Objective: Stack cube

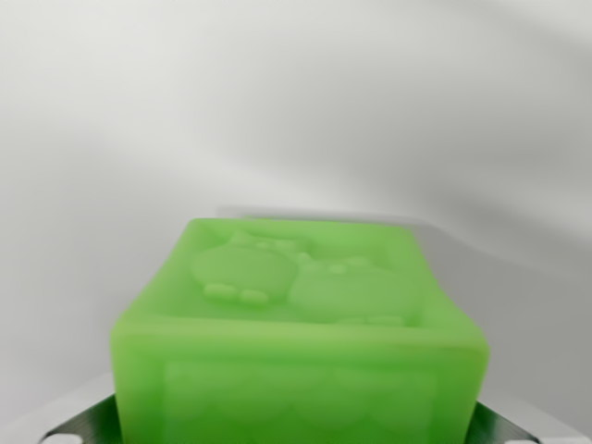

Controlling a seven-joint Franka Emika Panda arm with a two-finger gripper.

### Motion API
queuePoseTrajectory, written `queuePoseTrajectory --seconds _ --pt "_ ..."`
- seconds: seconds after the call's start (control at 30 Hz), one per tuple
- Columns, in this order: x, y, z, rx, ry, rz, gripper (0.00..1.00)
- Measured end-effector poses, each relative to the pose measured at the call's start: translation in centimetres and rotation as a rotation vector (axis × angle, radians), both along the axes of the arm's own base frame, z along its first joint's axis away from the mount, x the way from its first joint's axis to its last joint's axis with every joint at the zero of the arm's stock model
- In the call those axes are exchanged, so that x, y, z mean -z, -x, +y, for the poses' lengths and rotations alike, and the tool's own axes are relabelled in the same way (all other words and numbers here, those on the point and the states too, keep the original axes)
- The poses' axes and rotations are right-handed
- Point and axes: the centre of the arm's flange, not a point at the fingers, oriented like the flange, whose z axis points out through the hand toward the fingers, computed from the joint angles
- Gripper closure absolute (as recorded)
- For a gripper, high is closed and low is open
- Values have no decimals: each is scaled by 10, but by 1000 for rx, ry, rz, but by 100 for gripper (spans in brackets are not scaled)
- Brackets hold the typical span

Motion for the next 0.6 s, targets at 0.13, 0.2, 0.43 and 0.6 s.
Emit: queuePoseTrajectory --seconds 0.13,0.2,0.43,0.6 --pt "-7 0 0 -1 0 0 100" --pt "-11 0 0 -1 0 -1 100" --pt "-25 -1 0 -2 0 -2 100" --pt "-37 0 0 -2 0 -3 100"
